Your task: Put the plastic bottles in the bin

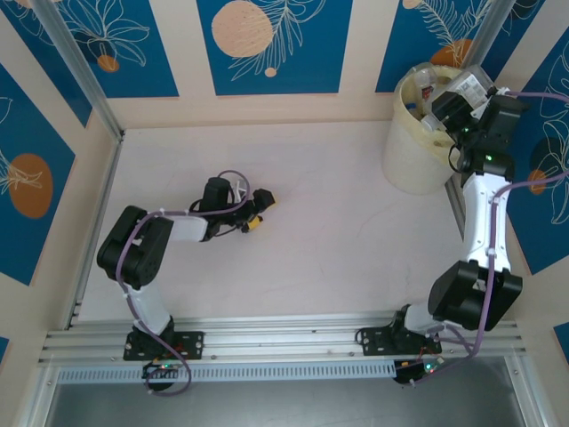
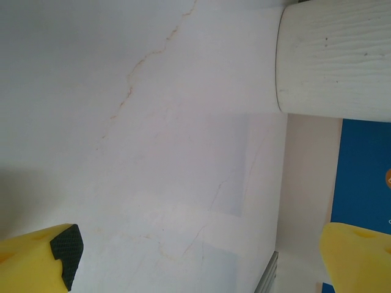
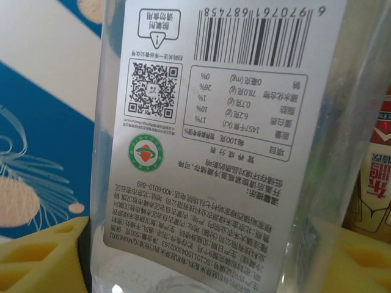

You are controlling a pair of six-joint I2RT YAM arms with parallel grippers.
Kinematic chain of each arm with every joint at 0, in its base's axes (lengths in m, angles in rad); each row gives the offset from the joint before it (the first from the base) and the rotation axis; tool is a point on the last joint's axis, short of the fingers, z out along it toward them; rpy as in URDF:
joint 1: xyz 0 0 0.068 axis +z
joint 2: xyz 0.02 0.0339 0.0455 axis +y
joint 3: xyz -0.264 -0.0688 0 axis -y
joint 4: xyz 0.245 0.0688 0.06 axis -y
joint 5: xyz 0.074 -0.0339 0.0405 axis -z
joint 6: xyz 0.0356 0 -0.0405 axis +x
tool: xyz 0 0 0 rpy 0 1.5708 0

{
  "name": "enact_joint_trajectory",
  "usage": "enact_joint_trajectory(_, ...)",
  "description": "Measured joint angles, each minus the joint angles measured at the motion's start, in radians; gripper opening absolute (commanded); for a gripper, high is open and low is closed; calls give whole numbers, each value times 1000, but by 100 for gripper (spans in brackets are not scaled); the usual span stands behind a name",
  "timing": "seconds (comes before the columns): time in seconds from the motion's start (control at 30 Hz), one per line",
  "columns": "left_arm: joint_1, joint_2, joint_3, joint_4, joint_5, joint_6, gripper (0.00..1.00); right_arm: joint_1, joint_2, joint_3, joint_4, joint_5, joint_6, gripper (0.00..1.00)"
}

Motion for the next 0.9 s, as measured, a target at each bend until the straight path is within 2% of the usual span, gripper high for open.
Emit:
enact_joint_trajectory(0.23, 0, -2, -6, 0, -6, 0, 100, -44, 57, 11, 59, 35, 78, 73)
enact_joint_trajectory(0.4, 0, -2, -6, 0, -10, 7, 100, -85, 89, 42, 65, 11, 93, 77)
enact_joint_trajectory(0.43, 0, -2, -6, 0, -10, 7, 100, -95, 109, 66, 56, -3, 92, 79)
enact_joint_trajectory(0.53, 0, -2, -6, 0, -13, 7, 100, -111, 172, 140, 20, -42, 74, 93)
enact_joint_trajectory(0.63, 0, -2, -8, 0, -15, 7, 100, -113, 204, 188, -11, -67, 48, 98)
enact_joint_trajectory(0.9, 0, -2, -19, 1, -18, 7, 100, -97, 201, 230, -97, -50, -2, 99)
